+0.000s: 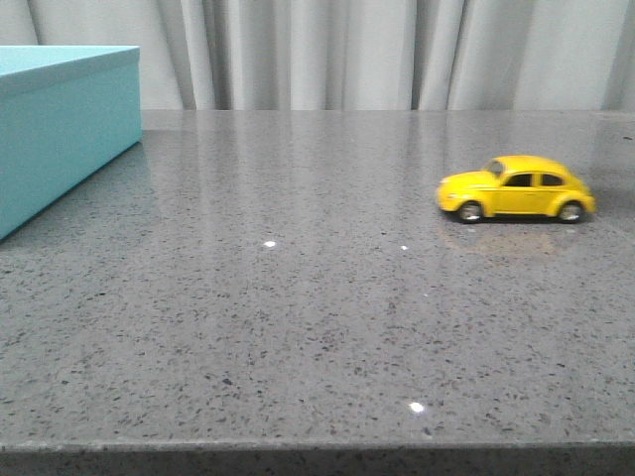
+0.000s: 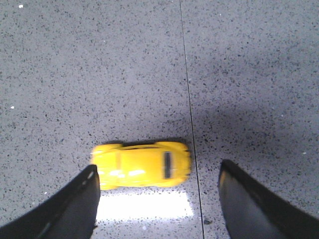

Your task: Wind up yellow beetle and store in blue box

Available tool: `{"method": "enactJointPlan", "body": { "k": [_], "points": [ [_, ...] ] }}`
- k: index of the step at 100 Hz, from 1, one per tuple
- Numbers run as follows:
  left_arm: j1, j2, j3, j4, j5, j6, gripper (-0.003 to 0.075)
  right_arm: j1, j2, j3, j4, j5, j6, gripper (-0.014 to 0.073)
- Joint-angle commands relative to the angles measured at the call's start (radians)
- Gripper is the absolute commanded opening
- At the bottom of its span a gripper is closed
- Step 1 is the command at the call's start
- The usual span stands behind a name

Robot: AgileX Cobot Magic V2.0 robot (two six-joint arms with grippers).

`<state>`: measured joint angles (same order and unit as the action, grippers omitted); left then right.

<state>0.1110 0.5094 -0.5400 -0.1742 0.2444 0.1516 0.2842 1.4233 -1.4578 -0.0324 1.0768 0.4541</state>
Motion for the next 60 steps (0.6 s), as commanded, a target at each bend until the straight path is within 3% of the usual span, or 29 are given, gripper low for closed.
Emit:
{"method": "enactJointPlan", "body": {
  "k": [1,60],
  "points": [
    [0.000,0.009,-0.035,-0.012,-0.070,-0.008,0.0376,0.008,-0.039,-0.028,-0.007,-0.025,-0.013,0.0509],
    [0.000,0.009,-0.035,-0.012,-0.070,-0.008,0.0376,0.037,-0.040,-0.028,-0.007,-0.039,-0.013,0.0509]
  ]
}}
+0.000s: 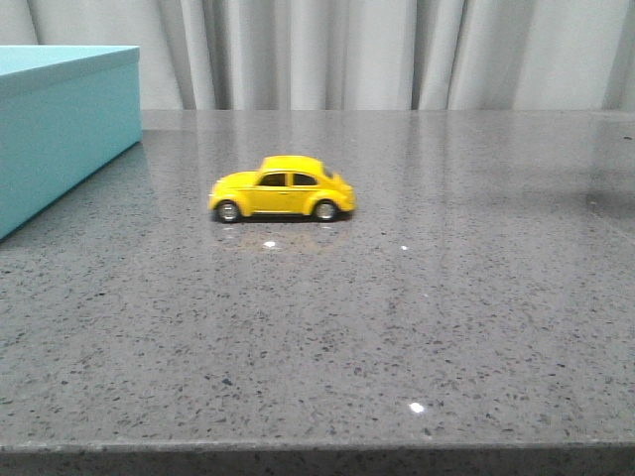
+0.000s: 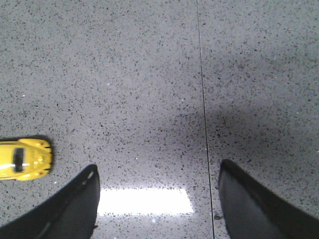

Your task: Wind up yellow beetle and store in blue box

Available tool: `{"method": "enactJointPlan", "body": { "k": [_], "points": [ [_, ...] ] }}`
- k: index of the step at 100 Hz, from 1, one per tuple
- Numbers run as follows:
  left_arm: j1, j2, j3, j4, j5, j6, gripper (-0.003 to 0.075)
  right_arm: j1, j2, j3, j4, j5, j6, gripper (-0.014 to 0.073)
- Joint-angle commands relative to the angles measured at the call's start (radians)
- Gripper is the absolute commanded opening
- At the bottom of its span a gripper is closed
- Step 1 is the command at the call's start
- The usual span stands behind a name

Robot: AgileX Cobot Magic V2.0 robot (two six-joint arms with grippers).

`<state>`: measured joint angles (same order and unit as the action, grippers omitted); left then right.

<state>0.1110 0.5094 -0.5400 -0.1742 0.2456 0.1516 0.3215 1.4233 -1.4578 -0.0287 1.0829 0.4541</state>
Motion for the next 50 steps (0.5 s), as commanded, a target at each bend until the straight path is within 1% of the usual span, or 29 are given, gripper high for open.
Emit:
{"method": "enactJointPlan", "body": {
  "k": [1,20,29,40,50],
  "points": [
    [0.000,0.009,-0.035,-0.012,-0.072,-0.008,0.0376,-0.001,-0.040,-0.028,-0.011,-0.045,-0.013,0.0509],
    [0.000,0.010,-0.036,-0.017,-0.069,-0.008,0.0376,-0.001,-0.042,-0.028,-0.011,-0.066,-0.013,0.0509],
    [-0.014,0.030,-0.056,-0.017,-0.018,-0.008,0.0376,0.005,-0.069,-0.017,-0.013,-0.124,-0.013,0.0509],
    [-0.072,0.082,-0.093,-0.017,0.057,0.003,0.0376,0.019,-0.130,0.029,-0.016,-0.234,-0.013,0.0509],
    [-0.148,0.152,-0.135,-0.017,0.085,0.039,0.0376,0.034,-0.195,0.085,-0.016,-0.284,-0.013,0.0509]
  ]
}}
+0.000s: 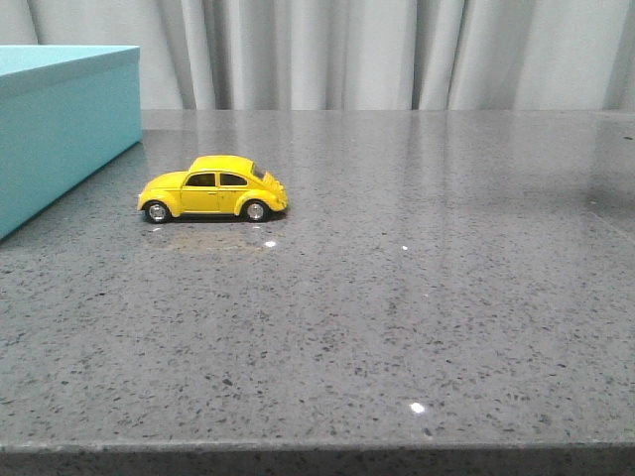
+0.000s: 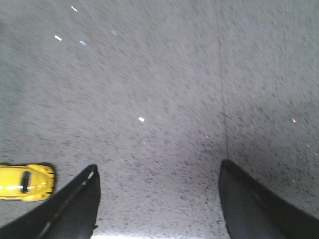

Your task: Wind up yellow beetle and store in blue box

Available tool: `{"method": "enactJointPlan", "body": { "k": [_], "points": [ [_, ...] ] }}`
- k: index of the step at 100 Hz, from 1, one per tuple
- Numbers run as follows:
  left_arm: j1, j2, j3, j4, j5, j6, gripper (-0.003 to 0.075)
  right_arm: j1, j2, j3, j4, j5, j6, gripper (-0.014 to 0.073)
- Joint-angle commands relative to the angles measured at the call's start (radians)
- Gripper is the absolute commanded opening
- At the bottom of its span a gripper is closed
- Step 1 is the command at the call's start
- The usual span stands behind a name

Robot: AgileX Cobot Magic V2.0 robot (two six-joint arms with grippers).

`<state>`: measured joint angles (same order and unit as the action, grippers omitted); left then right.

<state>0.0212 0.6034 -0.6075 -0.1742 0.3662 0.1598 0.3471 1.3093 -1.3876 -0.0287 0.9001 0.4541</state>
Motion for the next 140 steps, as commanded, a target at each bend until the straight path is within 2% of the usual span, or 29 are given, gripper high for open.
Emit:
{"method": "enactJointPlan", "body": {
  "k": [1,16,33,52,77,94,110,140],
  "points": [
    [-0.070,0.063,-0.071,-0.017,-0.036,0.035,0.0376,0.010,-0.090,0.023,-0.016,-0.102,-0.013,0.0509],
    [-0.211,0.178,-0.164,-0.017,-0.012,0.181,0.0376,0.021,-0.177,0.106,-0.016,-0.104,-0.013,0.0509],
    [-0.372,0.336,-0.301,-0.017,0.089,0.365,0.0376,0.026,-0.261,0.169,-0.016,-0.105,-0.013,0.0509],
    [-0.473,0.518,-0.465,-0.017,0.244,0.570,0.0376,0.026,-0.310,0.172,-0.015,-0.088,-0.044,0.0509],
    [-0.499,0.743,-0.681,-0.019,0.421,0.704,0.0376,0.026,-0.355,0.172,-0.012,-0.075,-0.048,0.0509],
    [-0.499,0.873,-0.783,-0.084,0.530,0.826,0.0376,0.026,-0.358,0.172,-0.012,-0.053,-0.052,0.0509],
    [-0.499,0.966,-0.831,-0.087,0.569,0.844,0.0376,0.026,-0.358,0.172,-0.012,-0.030,-0.058,0.0509],
    [-0.499,1.053,-0.833,-0.083,0.562,0.857,0.0376,0.026,-0.358,0.172,-0.012,-0.029,-0.058,0.0509]
  ]
}}
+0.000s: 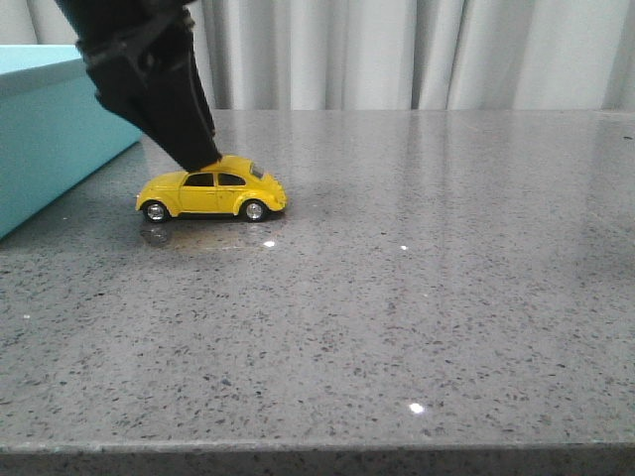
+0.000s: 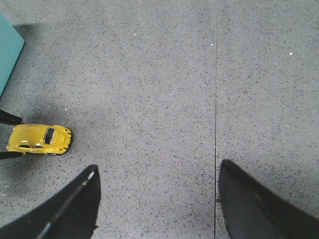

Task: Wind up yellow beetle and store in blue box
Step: 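Lower the left gripper and grasp the yellow car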

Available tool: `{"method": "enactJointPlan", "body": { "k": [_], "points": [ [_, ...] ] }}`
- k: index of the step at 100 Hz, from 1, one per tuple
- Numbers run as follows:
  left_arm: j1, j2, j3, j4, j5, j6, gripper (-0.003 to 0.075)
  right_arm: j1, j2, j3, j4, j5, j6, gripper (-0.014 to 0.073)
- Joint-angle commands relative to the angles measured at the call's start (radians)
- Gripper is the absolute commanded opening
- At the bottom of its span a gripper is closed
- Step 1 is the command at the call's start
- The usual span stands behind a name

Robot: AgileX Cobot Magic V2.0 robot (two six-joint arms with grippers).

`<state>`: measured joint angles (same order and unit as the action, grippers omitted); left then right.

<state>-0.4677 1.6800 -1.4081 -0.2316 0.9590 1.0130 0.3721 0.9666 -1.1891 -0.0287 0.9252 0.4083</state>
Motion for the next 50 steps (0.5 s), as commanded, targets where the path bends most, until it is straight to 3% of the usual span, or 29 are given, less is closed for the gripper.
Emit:
{"method": "enactJointPlan", "body": {
  "k": [1,50],
  "points": [
    [-0.010,-0.021,-0.032,-0.026,-0.033,0.004,0.0376,0.001,-0.015,-0.026,-0.012,-0.055,-0.013,0.0509],
    [-0.010,0.018,-0.032,-0.002,-0.065,0.004,0.0376,0.001,-0.015,-0.026,-0.012,-0.055,-0.013,0.0509]
  ]
}}
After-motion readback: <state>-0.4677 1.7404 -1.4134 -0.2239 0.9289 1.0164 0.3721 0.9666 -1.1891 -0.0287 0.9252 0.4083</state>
